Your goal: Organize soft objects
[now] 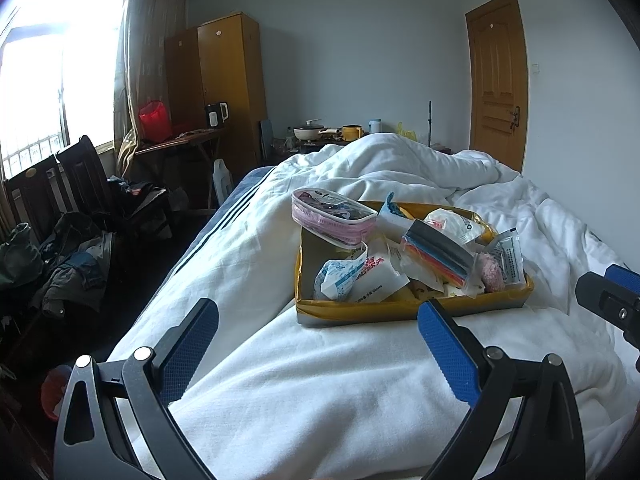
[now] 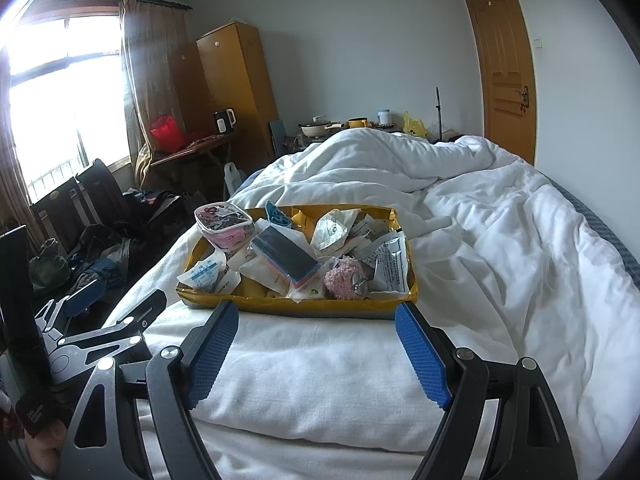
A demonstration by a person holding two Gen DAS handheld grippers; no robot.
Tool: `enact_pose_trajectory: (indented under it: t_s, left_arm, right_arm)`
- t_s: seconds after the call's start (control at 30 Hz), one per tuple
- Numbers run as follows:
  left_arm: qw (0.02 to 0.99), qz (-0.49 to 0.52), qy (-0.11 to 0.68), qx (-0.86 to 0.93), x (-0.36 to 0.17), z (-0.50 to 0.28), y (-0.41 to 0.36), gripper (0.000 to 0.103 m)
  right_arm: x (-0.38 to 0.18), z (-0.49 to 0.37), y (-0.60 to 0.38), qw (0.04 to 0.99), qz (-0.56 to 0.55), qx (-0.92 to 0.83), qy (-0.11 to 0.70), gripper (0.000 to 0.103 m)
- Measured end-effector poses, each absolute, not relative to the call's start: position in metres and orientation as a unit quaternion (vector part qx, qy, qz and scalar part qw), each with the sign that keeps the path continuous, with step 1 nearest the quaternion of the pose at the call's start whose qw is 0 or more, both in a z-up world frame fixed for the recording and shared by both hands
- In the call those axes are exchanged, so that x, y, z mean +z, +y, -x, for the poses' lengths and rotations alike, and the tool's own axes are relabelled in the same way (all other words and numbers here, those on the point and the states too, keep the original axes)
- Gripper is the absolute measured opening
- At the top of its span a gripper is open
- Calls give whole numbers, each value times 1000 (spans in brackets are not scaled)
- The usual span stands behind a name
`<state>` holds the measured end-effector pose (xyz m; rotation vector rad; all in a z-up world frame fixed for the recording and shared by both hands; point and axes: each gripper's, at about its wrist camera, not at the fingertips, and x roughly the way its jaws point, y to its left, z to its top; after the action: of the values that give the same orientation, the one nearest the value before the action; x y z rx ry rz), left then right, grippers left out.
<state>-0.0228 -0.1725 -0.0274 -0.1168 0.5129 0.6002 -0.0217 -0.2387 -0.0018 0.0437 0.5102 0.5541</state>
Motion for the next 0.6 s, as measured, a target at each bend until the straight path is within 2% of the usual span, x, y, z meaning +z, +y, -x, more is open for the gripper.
enact_pose_trajectory:
  t_s: [0.6]
  left_arm:
    - [922,51,249,292,-27,23,-171,100]
  right_arm:
    - [-3,21,-238,929,-21,271,252,85]
